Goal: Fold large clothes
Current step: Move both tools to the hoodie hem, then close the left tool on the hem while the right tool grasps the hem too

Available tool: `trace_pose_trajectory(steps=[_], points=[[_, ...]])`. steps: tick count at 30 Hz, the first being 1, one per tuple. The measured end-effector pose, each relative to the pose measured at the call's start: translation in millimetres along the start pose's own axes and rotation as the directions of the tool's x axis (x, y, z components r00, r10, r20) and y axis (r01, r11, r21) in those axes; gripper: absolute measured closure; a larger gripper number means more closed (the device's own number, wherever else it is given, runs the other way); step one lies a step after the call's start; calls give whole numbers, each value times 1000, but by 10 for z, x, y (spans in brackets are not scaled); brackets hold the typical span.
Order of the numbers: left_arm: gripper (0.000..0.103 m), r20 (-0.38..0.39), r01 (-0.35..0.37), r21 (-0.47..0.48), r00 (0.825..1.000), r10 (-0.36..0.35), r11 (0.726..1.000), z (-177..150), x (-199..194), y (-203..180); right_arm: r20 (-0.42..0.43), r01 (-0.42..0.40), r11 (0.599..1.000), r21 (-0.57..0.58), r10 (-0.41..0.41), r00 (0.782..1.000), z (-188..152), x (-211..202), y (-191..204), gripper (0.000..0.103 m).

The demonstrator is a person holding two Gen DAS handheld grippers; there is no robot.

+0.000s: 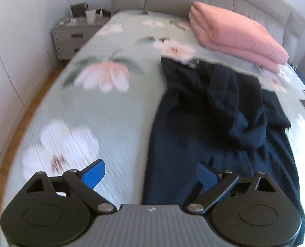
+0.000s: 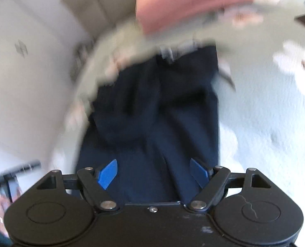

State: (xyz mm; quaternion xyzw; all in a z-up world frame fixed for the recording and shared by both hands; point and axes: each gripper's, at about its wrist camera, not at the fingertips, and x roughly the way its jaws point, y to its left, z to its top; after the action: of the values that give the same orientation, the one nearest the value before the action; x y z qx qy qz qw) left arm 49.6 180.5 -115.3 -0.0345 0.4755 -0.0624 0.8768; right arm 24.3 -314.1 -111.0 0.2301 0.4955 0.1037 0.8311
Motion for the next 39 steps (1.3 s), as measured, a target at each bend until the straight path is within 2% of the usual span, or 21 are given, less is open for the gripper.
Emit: trace_pose_trajectory(steps=[2,4,6,9,11,12,15,18,27,30,33,36,39], points=[[8,-30,1,23,1000,-1,1000,-225,164,1,-31,46,999,16,-46,998,-205,124,-126,10],[14,-83,-9,69,996,14,998,-437,319,-9,-58,39,994,102,-33,998,-366,279,-291,10],[14,-104,-33,105,994,44,994,-606,392,-13,-73,85,979,185,-72,995,-552,482,-430,10],[14,-138,-42,95,989,55,995,-814,454,53,-86,158,965,208,-142,986,-801,695,-473,10],[14,-162,-21,61,986,30,998,-912,481,99,-97,186,964,189,-171,981,-917,783,-423,10],[14,-172,-11,43,985,18,999,-976,486,120,-129,234,962,142,-216,968,-939,846,-353,10],[14,-188,-25,34,982,31,999,-1078,503,117,-154,273,962,17,-267,951,-999,955,-187,4],[11,-182,-29,39,983,36,999,-1163,498,86,-179,281,960,-22,-280,943,-1031,1011,-110,0],[12,-167,-22,75,985,34,997,-1237,484,-75,-255,304,950,-70,-311,915,-1018,1162,9,0],[12,-149,-45,124,987,63,991,-1301,493,-177,-263,311,947,-78,-321,910,-996,1223,28,0],[13,-111,-75,126,990,90,989,-1362,508,-229,-262,319,944,-85,-330,907,-1012,1259,65,0],[19,-73,-110,135,990,121,985,-1412,501,-299,-263,321,944,-82,-331,906,-1030,1308,123,0],[35,-63,-114,146,990,124,983,-1413,496,-388,-267,333,939,-89,-345,900,-1077,1313,255,0]])
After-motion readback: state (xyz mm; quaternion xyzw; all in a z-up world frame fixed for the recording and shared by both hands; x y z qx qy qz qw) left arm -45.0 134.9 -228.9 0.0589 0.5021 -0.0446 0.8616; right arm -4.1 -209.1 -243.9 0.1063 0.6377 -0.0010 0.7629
